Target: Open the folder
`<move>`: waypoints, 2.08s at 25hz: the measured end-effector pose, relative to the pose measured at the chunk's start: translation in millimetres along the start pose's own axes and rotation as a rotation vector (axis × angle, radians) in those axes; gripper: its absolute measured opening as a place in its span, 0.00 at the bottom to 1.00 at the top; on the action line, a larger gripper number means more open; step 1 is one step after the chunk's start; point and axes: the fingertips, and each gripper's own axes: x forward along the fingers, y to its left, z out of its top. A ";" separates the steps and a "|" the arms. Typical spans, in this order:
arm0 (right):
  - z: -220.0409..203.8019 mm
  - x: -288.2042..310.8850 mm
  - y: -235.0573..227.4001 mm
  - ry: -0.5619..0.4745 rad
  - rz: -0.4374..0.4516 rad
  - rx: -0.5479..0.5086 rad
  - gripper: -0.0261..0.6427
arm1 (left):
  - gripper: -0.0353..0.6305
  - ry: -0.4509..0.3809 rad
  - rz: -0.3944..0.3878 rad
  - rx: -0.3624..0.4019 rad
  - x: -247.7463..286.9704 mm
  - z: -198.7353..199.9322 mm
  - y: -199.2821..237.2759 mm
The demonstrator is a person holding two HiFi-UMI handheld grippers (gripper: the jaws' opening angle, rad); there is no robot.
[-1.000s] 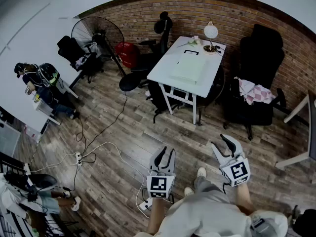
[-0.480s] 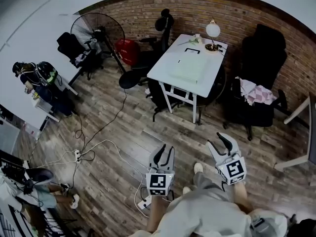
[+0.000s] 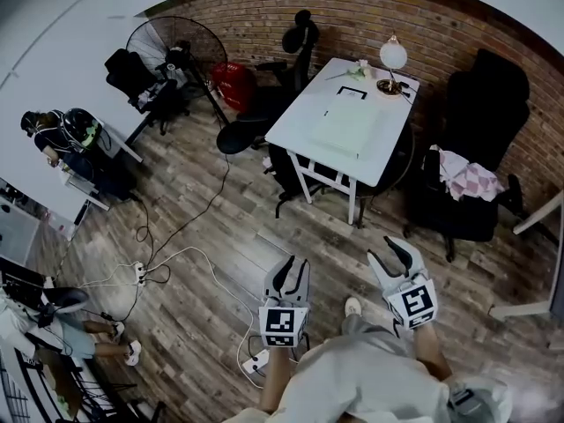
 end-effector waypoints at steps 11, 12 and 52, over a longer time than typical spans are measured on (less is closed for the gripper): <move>1.1 46.0 -60.8 0.003 0.078 -0.002 0.31 | 0.21 0.009 0.070 -0.015 64.5 20.6 5.1; 0.7 48.9 -65.9 0.004 0.081 0.001 0.31 | 0.21 0.011 0.075 -0.016 69.2 22.2 4.9; 11.3 200.8 -100.4 0.037 0.057 0.029 0.31 | 0.23 0.025 0.021 0.001 187.1 33.9 112.7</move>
